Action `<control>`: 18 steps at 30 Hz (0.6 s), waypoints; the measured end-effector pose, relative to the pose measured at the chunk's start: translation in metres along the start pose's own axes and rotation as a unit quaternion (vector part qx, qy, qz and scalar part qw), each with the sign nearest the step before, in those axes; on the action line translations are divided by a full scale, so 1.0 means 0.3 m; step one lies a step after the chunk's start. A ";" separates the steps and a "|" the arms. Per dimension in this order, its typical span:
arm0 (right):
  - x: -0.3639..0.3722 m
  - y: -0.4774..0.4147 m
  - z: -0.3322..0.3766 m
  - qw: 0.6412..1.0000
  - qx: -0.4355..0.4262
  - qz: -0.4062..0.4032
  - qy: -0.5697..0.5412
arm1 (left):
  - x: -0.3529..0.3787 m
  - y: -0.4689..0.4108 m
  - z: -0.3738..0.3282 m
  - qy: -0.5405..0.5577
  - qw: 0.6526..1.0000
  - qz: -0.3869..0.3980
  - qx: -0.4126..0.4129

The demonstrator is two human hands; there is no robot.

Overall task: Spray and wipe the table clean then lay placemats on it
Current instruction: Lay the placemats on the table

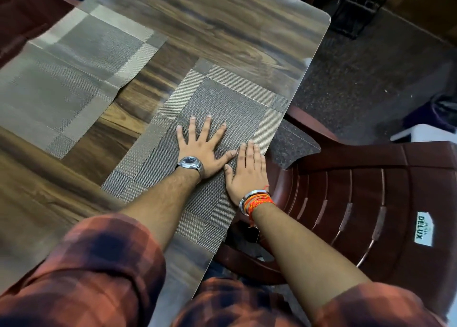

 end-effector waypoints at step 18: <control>0.004 -0.019 -0.002 1.000 0.005 0.014 0.000 | 0.014 -0.007 0.017 0.021 1.000 0.013 -0.013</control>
Point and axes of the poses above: each hand's wrist, its own y-axis away from the middle knuckle, its own x-axis out of the palm, z = x × y, the point moved 8 cm from there along -y, towards the middle knuckle, and after that the axes turned 3 degrees about z, right-handed, at the moved point
